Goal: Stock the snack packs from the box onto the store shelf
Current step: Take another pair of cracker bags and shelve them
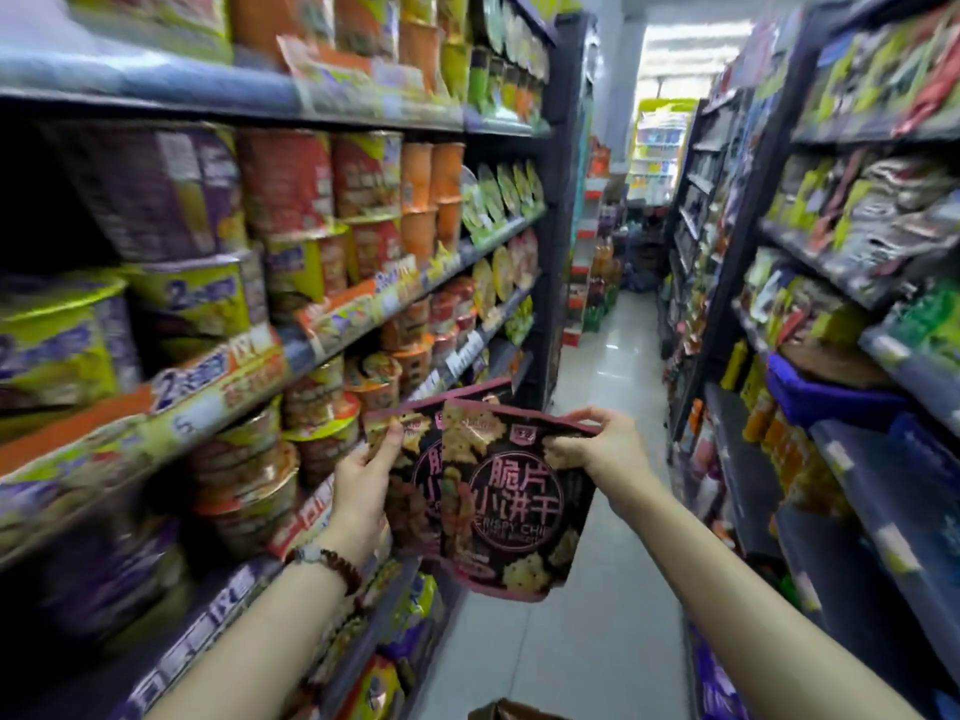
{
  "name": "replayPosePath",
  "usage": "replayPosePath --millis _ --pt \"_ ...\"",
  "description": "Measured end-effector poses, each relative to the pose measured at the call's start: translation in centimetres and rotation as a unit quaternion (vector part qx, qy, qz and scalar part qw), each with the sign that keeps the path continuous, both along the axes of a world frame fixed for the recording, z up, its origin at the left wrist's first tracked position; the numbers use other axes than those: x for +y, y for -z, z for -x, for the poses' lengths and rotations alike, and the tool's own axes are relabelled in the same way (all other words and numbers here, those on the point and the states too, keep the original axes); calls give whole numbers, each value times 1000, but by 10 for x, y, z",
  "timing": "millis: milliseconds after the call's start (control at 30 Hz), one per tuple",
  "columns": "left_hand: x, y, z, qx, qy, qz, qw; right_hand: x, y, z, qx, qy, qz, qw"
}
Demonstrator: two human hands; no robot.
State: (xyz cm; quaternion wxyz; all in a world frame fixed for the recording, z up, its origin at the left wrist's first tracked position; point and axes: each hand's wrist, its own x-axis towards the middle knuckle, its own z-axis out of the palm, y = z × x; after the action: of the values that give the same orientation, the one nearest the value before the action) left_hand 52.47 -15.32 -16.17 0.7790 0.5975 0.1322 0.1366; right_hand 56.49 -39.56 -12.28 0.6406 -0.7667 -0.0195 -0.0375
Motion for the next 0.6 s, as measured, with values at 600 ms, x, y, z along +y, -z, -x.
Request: replayPosePath --millis 600 --pt "101 -100 241 -40 -298 -94 949 158 -91 112 -68 -276 -88 955"
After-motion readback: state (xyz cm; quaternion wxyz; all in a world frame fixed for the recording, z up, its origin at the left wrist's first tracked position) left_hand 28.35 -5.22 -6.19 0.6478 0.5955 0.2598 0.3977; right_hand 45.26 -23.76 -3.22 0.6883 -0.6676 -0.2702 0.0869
